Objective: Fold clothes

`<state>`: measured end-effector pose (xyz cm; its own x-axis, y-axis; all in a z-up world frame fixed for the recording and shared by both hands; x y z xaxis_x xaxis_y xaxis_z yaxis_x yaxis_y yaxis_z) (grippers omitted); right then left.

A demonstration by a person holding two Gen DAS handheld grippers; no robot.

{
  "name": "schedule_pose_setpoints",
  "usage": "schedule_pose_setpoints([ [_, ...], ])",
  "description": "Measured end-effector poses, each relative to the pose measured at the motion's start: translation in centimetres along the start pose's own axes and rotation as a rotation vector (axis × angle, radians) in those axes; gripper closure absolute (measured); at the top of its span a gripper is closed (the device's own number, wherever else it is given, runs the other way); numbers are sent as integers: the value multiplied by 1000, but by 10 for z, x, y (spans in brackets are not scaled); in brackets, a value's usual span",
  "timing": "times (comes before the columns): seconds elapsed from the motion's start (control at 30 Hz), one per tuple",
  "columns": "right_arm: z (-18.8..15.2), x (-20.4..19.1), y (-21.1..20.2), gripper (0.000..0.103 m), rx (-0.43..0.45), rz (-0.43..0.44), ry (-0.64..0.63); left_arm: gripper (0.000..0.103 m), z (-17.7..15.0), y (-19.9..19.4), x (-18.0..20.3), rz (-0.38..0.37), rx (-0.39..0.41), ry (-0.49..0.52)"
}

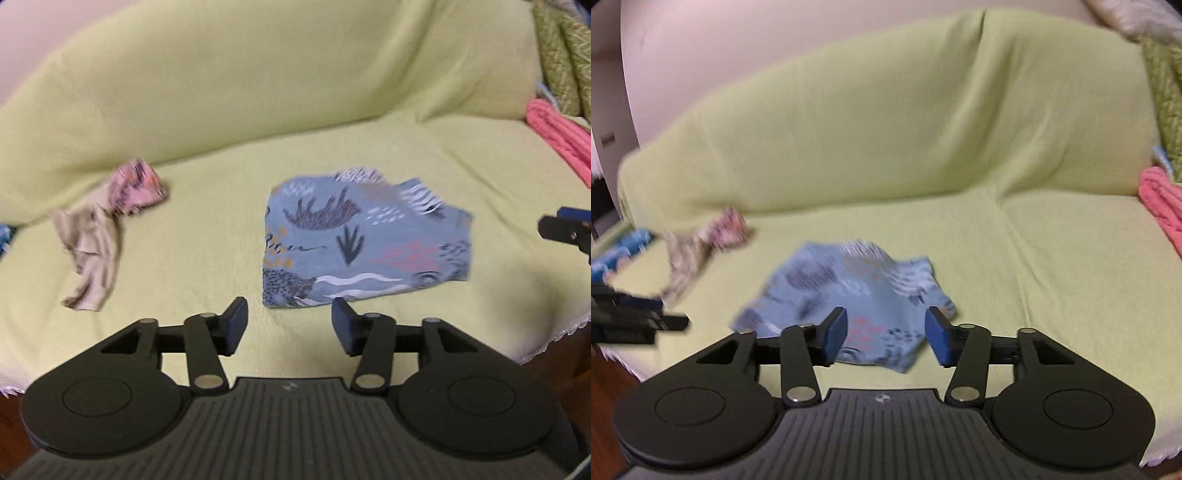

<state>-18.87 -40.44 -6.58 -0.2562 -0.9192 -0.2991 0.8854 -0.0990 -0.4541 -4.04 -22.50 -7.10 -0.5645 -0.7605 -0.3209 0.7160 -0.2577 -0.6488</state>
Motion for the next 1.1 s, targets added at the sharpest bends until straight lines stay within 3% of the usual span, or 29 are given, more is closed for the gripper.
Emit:
schedule_pose_setpoints([
  [0.07,2,-14,-24,47,35,14,18,46,-7,-26,3,3,28,-2],
  [0.2,2,-37,-59,29,83,6,27,38,-20,-71,7,0,78,-21],
  [0.47,-12,-61,-92,16,100,-55,0,29,-41,-113,9,-10,101,-54],
  [0.67,-16,-62,-85,11,65,-64,35,27,-43,-100,7,-3,62,-72],
  [1.1,-18,-35,-12,11,-27,-60,68,21,-28,-4,17,-40,-67,-76],
])
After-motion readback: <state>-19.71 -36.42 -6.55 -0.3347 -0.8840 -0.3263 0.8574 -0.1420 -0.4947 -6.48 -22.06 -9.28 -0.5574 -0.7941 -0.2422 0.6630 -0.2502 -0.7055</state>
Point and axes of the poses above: each gripper's, at about its wrist camera, not at the fingertips, and y roughly the way its jaws point, x to its right, z to its top, the point moved 7 cm from there along y, roughly the way its jaws point, and after that the axes turned 11 degrees about z, right-handed, at the moved point
